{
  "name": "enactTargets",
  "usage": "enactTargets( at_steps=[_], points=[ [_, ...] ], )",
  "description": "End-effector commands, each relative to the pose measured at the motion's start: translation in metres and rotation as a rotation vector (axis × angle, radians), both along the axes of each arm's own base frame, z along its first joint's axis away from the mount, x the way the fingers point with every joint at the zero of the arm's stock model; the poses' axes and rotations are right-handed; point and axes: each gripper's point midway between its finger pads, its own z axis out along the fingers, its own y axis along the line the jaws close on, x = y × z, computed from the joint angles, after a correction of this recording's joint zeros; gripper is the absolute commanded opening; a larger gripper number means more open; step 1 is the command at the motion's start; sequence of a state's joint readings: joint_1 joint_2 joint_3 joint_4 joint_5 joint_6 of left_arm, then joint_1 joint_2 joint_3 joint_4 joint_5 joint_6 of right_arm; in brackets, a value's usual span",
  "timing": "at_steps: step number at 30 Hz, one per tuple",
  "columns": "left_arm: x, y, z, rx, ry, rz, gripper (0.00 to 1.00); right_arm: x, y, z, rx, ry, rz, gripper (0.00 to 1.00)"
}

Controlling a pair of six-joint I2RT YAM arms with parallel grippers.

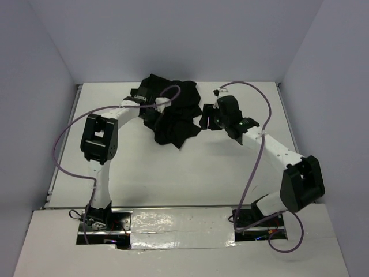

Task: Fold and stack the long sleeve shirts
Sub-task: Move the shirt to the center of the board, then flatten the shirt out

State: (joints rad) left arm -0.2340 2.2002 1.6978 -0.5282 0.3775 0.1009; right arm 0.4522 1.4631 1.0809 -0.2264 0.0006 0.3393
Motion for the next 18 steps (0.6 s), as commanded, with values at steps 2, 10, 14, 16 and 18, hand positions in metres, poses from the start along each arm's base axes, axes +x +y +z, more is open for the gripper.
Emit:
enactTargets(
  at_steps=[2, 10, 14, 16, 18],
  points=[
    [-0.141, -0.027, 0.044, -0.045, -0.002, -0.635, 0.00, -0.016, 0.000, 0.054, -0.021, -0.197, 0.087, 0.66],
    [-0.218, 0.031, 0.096, 0.077, -0.186, -0.932, 0.94, -0.045, 0.012, 0.101, 0.012, -0.382, 0.270, 0.65],
    [-0.135, 0.080, 0.168, -0.389, -0.239, -0.291, 0.94, -0.047, 0.039, 0.082, 0.039, -0.341, 0.341, 0.63],
    [-0.094, 0.135, 0.173, -0.500, -0.197, 0.090, 0.99, -0.060, 0.071, 0.073, 0.015, -0.322, 0.429, 0.58],
    [-0.080, 0.166, 0.141, -0.378, -0.147, 0.287, 0.95, -0.071, 0.117, 0.061, -0.059, -0.316, 0.535, 0.59]
  ],
)
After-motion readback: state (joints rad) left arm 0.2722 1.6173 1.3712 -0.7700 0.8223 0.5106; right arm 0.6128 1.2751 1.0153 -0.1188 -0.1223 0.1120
